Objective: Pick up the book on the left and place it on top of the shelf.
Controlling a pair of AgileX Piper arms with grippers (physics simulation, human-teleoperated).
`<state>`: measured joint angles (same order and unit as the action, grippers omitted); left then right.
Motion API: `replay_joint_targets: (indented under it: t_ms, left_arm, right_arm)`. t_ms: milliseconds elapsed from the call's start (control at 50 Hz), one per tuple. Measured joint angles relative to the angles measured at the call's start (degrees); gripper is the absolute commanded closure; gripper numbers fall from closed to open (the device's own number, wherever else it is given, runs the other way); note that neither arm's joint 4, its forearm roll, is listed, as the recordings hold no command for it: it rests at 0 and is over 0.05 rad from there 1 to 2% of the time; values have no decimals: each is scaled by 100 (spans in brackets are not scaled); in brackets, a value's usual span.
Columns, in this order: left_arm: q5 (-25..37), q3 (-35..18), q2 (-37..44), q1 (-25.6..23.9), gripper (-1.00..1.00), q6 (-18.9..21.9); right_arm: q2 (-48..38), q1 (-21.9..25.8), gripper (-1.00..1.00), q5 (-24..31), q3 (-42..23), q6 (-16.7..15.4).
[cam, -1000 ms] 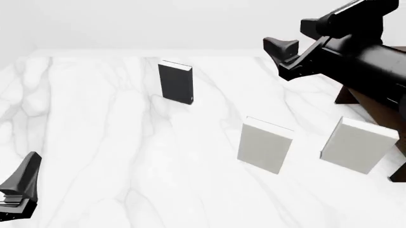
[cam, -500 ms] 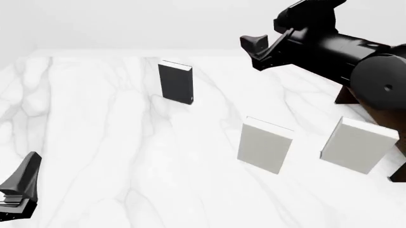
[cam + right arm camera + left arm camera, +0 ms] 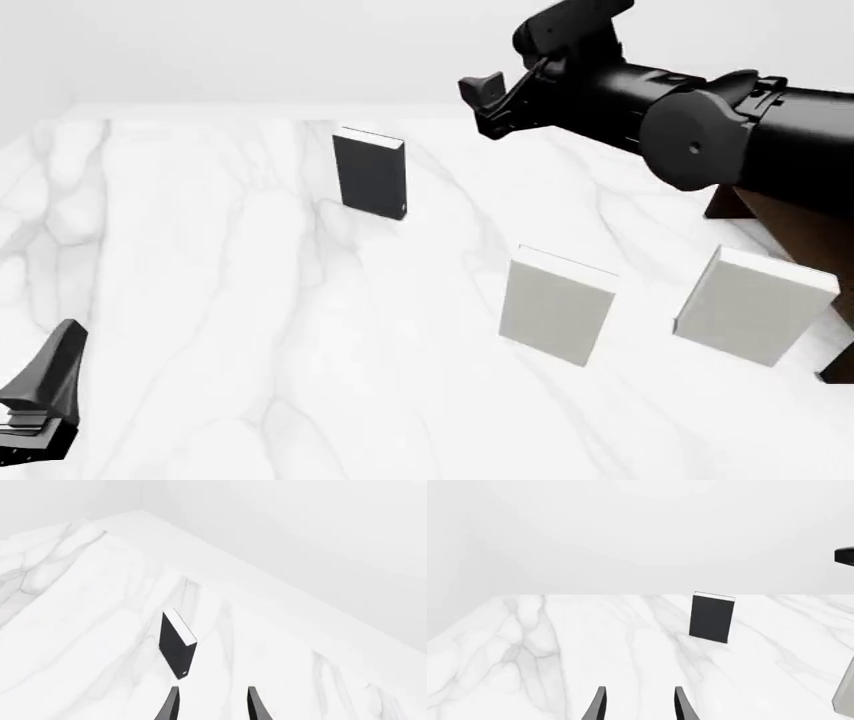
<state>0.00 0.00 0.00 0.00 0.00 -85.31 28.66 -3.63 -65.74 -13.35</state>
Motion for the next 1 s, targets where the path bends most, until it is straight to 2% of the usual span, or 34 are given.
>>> replay_joint_targets:
  t_ms: [1000]
  left_arm:
    - [0,0,0,0,-100,0]
  right_arm:
    - [-1477,207,-100,-678,-789,608]
